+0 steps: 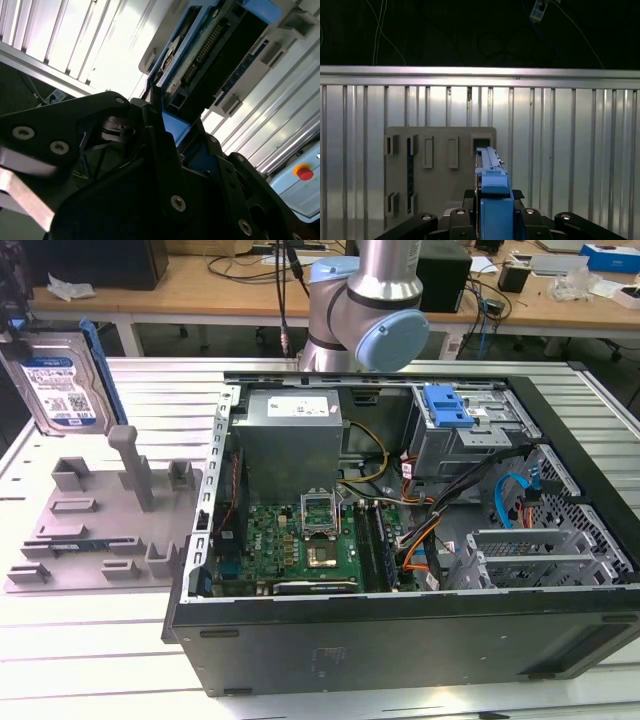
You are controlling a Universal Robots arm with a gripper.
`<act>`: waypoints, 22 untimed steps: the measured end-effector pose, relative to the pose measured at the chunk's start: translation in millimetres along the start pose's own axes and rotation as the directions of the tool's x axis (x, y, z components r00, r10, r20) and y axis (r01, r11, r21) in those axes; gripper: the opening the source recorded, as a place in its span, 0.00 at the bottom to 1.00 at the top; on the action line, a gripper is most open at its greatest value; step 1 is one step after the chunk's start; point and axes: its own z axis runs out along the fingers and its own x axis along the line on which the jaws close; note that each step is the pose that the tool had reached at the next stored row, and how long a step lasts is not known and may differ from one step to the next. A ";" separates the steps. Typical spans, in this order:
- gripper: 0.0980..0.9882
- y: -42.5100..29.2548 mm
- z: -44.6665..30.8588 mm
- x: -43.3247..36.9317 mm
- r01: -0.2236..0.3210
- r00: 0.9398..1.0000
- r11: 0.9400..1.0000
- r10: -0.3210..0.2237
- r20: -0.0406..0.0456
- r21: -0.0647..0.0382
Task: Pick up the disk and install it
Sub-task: 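Pick up the disk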
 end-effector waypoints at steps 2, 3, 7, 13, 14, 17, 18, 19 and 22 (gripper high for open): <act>0.30 -0.2 -6.7 0.1 0.000 1.000 1.000 0.000 0.001 0.000; 0.30 -0.3 -9.6 0.2 0.000 1.000 1.000 0.000 0.001 0.000; 0.30 -0.7 -23.6 0.3 0.000 1.000 1.000 0.000 0.002 0.000; 0.30 -1.4 -47.6 0.7 0.000 1.000 1.000 0.000 0.002 0.000; 0.30 -1.5 -51.2 0.7 0.000 1.000 1.000 0.000 0.003 0.000; 0.30 -1.8 -62.9 0.9 0.000 1.000 1.000 0.000 0.003 0.000; 0.30 -2.0 -66.9 0.9 0.000 1.000 1.000 0.000 0.003 0.000; 0.30 -2.1 -69.9 1.0 0.000 1.000 1.000 0.000 0.004 0.000; 0.30 -2.4 -80.4 1.2 0.000 1.000 1.000 0.000 0.004 0.000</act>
